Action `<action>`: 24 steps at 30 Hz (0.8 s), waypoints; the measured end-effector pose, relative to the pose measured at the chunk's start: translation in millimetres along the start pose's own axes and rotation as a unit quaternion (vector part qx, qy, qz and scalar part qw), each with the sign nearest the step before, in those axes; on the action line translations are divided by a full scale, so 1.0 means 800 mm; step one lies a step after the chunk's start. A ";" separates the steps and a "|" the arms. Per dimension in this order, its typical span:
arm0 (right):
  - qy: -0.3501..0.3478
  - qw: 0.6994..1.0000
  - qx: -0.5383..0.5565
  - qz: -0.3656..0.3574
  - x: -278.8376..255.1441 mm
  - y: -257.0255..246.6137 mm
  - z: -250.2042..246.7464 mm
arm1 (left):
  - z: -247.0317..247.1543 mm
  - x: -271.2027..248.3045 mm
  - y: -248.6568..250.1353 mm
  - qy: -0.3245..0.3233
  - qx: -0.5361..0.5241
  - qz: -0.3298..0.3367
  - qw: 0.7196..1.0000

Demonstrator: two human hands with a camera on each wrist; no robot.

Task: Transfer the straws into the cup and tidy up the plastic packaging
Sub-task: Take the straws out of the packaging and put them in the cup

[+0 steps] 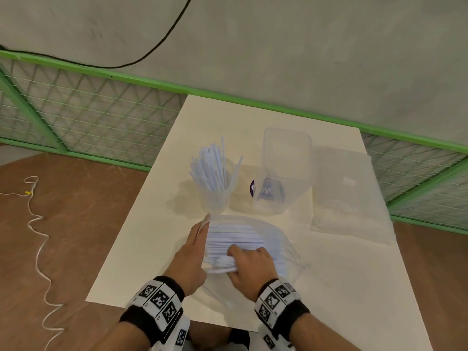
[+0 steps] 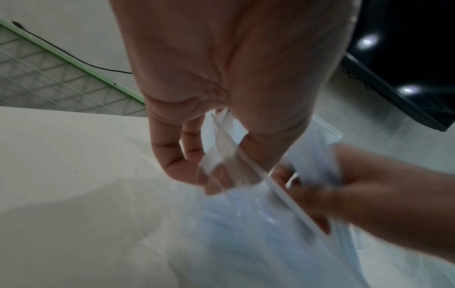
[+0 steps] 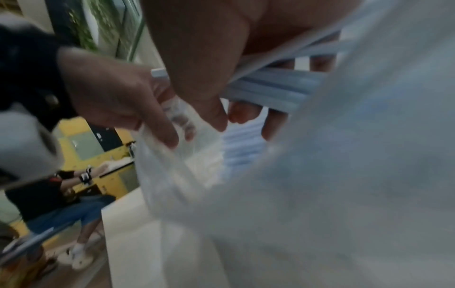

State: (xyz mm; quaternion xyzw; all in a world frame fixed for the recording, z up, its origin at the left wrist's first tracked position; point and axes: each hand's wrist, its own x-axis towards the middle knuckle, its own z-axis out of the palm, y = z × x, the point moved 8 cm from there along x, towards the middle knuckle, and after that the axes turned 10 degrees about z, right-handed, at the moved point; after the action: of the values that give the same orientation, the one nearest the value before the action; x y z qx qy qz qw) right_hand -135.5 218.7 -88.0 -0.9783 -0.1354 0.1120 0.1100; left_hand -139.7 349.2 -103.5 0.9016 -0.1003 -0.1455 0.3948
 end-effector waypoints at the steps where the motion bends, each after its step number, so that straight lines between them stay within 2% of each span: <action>1: 0.011 0.999 0.044 0.014 -0.002 0.005 -0.012 | 0.000 0.000 0.000 0.001 -0.002 0.000 1.000; 3: 0.022 0.984 0.164 0.060 -0.007 0.015 -0.033 | -0.002 0.001 -0.001 0.004 -0.002 0.002 1.000; 4: 0.029 0.965 0.248 0.082 -0.010 0.019 -0.042 | -0.003 0.001 -0.002 0.007 -0.002 0.003 1.000; 6: 0.040 0.905 0.407 0.120 -0.018 0.025 -0.053 | -0.004 0.001 -0.002 0.008 0.002 0.001 1.000; 8: 0.037 0.859 0.489 0.146 -0.023 0.025 -0.057 | -0.003 0.001 -0.001 0.005 0.010 0.003 1.000; 9: 0.022 0.851 0.502 0.155 -0.024 0.023 -0.052 | -0.002 0.001 -0.001 0.005 0.011 0.004 1.000; 13: -0.009 0.877 0.454 0.155 -0.022 0.024 -0.024 | -0.002 0.002 -0.003 0.008 -0.001 0.006 1.000; 20: 0.004 0.885 0.440 0.156 -0.021 0.042 -0.038 | -0.001 0.001 0.002 0.004 -0.004 0.005 1.000; 24: -0.012 0.928 0.345 0.142 -0.016 0.046 -0.027 | -0.001 0.002 0.004 0.007 -0.006 0.006 1.000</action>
State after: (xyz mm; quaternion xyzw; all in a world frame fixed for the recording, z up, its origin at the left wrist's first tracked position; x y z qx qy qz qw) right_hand -133.7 176.6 -74.1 -0.8874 0.0504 0.1781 0.4222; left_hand -138.3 347.3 -100.8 0.8998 -0.1021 -0.1374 0.4013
